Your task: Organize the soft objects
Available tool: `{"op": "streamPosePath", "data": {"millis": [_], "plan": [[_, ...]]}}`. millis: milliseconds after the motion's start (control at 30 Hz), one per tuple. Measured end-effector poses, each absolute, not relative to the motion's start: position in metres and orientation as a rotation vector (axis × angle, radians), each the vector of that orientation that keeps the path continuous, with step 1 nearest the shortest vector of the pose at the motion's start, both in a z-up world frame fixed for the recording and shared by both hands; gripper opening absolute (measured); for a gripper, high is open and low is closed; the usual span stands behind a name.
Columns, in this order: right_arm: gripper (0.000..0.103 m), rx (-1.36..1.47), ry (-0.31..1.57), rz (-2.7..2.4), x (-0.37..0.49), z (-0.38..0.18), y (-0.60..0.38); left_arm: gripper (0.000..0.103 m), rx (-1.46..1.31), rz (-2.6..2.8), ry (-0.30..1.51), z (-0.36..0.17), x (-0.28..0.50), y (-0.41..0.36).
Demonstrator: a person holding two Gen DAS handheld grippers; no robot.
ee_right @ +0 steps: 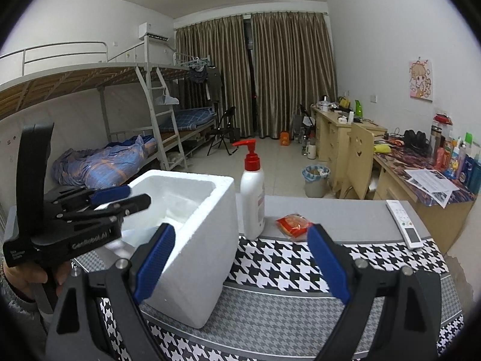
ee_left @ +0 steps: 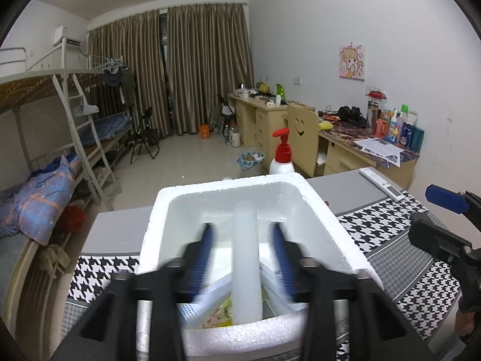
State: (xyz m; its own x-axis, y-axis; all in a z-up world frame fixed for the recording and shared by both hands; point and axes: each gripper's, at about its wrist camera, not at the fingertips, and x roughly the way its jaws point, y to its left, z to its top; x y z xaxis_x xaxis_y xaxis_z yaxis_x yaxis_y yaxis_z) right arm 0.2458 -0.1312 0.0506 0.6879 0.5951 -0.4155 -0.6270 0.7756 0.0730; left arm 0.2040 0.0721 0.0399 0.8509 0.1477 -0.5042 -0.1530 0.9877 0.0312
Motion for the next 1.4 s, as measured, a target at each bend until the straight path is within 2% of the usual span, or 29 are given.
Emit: {"op": "streamPosePath", "data": {"millis": [67, 133, 267, 433, 500, 567, 633, 700, 1400], "plan": [[0.092, -0.073, 0.437, 0.680, 0.245, 0.051, -0.134, 0.069, -0.019, 0.167, 0.517, 0.041, 0.201, 0.072], [0.092, -0.073, 0.434, 0.682, 0.244, 0.052, -0.135, 0.072, -0.013, 0.169, 0.510, 0.041, 0.199, 0.072], [0.092, -0.079, 0.425, 0.682, 0.240, 0.052, -0.135, 0.088, -0.016, 0.196, 0.477, 0.044, 0.191, 0.072], [0.092, -0.078, 0.416, 0.684, 0.234, 0.053, -0.135, 0.095, -0.039, 0.210, 0.447, 0.049, 0.178, 0.076], [0.092, -0.080, 0.407, 0.681, 0.231, 0.054, -0.137, 0.102, -0.049, 0.212, 0.423, 0.052, 0.170, 0.076], [0.093, -0.076, 0.405, 0.685, 0.228, 0.055, -0.138, 0.102, -0.050, 0.217, 0.397, 0.054, 0.162, 0.075], [0.098, -0.065, 0.394, 0.683, 0.223, 0.056, -0.141, 0.102, -0.046, 0.223, 0.375, 0.058, 0.154, 0.072], [0.100, -0.058, 0.380, 0.684, 0.218, 0.059, -0.144, 0.102, -0.043, 0.235, 0.356, 0.061, 0.145, 0.071], [0.102, -0.064, 0.307, 0.677, 0.165, 0.069, -0.156, 0.102, -0.024, 0.253, 0.302, 0.069, 0.087, 0.050]]}}
